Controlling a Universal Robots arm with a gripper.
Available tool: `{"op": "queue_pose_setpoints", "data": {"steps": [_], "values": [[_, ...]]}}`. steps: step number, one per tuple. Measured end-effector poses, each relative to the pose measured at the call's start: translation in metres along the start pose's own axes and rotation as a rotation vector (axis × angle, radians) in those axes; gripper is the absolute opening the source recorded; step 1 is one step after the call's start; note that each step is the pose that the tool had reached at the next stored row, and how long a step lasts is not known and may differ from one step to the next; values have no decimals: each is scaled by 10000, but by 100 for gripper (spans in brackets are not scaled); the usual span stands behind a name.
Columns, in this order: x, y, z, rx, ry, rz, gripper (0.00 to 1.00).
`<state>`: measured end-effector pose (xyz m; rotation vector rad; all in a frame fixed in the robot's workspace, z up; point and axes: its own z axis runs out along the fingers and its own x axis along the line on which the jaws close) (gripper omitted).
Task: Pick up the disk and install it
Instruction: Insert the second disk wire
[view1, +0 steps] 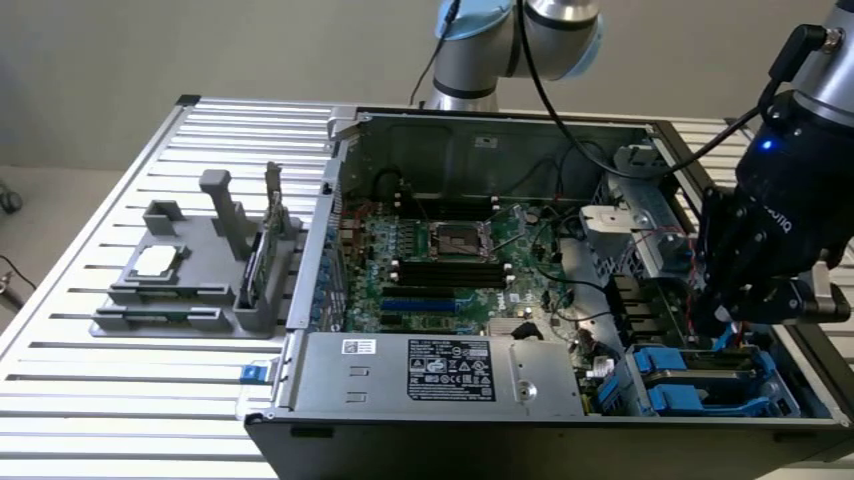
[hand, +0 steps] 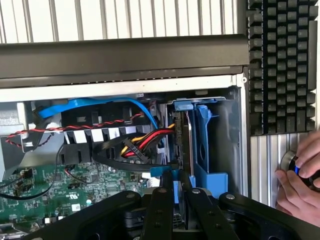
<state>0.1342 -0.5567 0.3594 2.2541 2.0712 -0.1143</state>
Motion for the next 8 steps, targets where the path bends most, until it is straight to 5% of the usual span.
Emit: {"op": "queue_pose_setpoints", "data": {"steps": [8], "values": [[-75,13,46,7,190,-82,16]]}}
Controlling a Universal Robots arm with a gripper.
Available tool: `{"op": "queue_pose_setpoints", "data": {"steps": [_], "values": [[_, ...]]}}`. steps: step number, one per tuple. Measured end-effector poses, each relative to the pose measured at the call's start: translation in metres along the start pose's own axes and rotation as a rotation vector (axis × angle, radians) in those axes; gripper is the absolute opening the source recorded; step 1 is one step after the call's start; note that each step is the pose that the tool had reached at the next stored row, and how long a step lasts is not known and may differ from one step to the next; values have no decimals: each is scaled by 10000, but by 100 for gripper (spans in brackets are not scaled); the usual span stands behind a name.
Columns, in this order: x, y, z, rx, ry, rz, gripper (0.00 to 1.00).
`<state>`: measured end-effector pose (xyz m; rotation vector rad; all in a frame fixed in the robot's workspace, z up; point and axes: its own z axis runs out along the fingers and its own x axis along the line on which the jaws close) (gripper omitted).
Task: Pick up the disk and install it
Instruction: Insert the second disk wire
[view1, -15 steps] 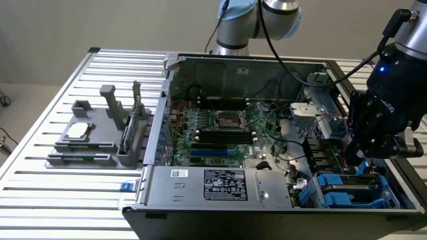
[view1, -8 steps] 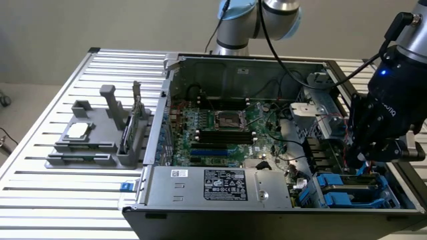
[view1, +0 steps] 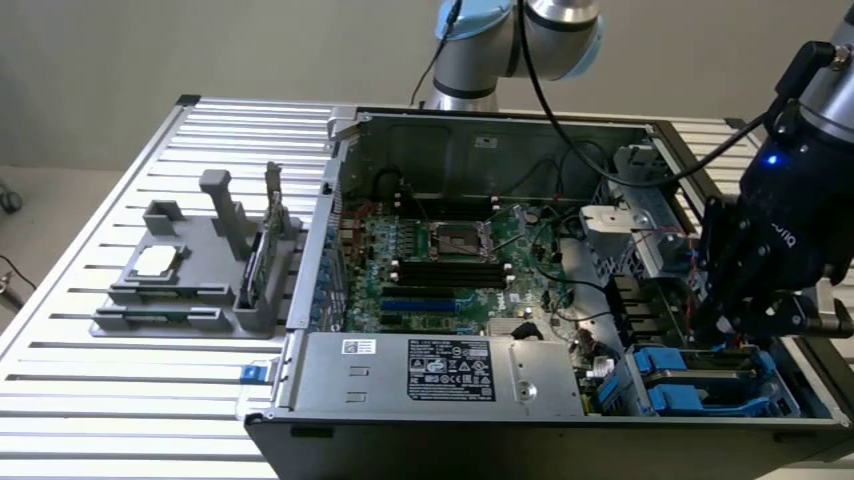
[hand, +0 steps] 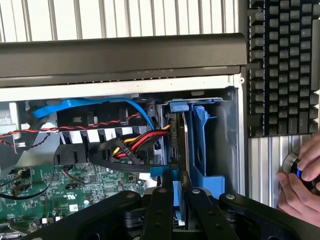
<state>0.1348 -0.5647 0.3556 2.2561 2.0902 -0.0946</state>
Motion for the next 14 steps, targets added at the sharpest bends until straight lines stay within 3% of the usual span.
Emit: {"op": "queue_pose_setpoints", "data": {"steps": [14], "values": [[-20,32,96,-18,210,-381,16]]}}
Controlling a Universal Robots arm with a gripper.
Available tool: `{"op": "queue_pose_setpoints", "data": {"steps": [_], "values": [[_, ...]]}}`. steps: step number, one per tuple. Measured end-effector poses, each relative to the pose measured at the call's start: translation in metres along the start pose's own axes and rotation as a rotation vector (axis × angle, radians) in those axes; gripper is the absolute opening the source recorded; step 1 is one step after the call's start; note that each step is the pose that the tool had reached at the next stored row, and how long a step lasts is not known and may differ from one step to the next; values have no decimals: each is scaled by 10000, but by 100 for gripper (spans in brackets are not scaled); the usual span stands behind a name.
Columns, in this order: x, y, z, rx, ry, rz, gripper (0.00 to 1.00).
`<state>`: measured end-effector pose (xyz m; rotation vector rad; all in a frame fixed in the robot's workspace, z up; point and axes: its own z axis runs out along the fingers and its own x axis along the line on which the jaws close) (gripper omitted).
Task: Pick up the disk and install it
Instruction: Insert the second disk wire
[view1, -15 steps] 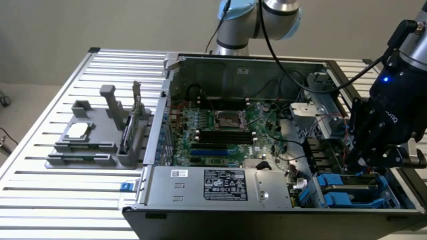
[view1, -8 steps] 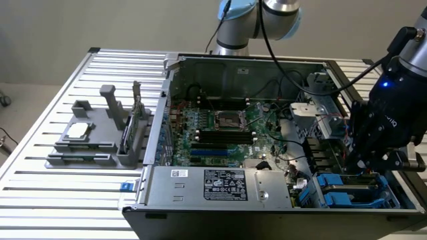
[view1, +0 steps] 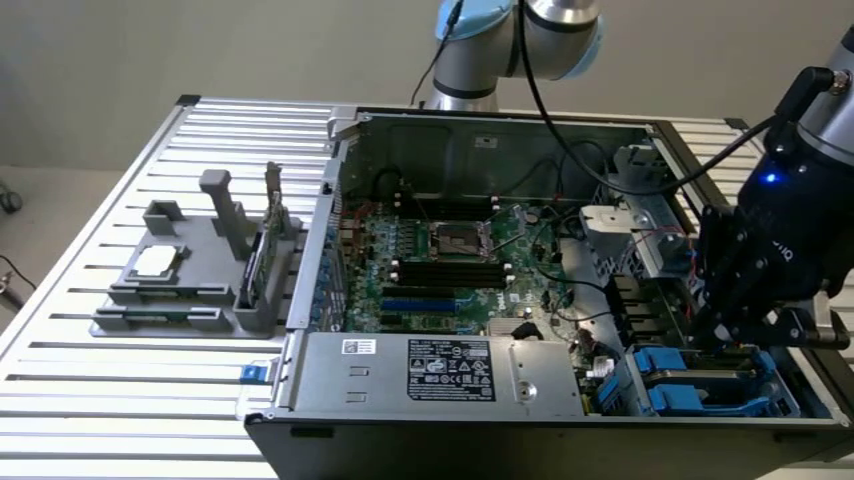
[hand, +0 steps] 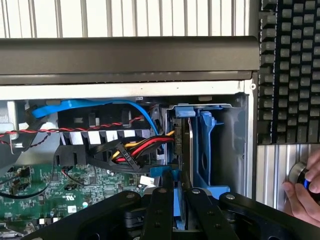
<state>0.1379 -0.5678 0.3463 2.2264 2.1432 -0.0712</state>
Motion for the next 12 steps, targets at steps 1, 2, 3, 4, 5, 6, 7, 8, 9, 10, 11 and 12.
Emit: {"op": "queue_pose_setpoints", "data": {"steps": [1,2,3,4,5,6,7,8,9,10,11,12], "values": [[-5,1,2,-1,12,-21,16],[-9,2,4,-2,26,-42,16],[-15,3,6,-3,39,-60,16],[-21,4,10,-3,60,-74,16],[-28,5,13,-3,82,-86,16],[-36,6,17,-3,105,-96,16],[-44,6,21,-3,131,-108,16],[-50,8,24,-3,155,-119,16],[-56,9,27,-2,182,-131,16],[-59,10,30,-3,203,-142,16],[-60,12,33,-3,220,-157,16],[-61,13,36,-3,239,-173,16]]}}
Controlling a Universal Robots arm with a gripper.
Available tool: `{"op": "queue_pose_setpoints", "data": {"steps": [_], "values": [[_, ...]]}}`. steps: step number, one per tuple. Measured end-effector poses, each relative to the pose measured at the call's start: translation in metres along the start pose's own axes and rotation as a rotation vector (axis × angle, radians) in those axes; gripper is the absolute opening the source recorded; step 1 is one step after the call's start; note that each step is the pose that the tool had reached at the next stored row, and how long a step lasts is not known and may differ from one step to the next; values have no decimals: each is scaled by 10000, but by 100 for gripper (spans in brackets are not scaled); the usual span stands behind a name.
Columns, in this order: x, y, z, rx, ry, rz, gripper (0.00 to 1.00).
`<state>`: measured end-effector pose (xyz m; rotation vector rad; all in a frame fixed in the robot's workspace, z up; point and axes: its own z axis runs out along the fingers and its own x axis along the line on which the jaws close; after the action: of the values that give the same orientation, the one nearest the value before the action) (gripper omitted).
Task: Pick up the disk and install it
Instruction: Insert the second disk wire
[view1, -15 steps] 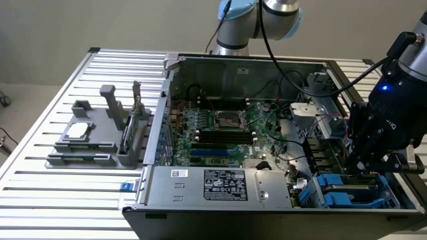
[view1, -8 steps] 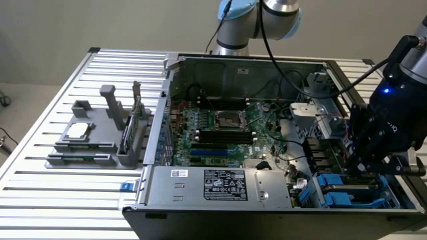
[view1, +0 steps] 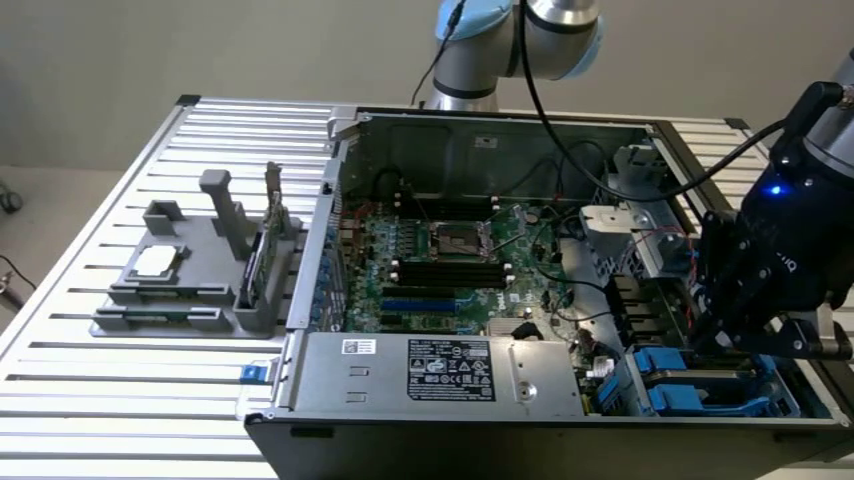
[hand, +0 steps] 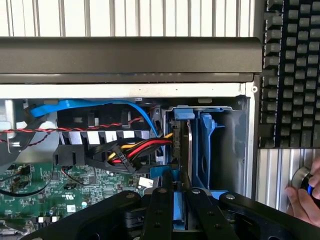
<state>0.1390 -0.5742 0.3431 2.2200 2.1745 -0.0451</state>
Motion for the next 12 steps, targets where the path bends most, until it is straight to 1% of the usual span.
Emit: {"op": "queue_pose_setpoints", "data": {"steps": [12], "values": [[-37,16,32,-4,240,-197,16]]}}
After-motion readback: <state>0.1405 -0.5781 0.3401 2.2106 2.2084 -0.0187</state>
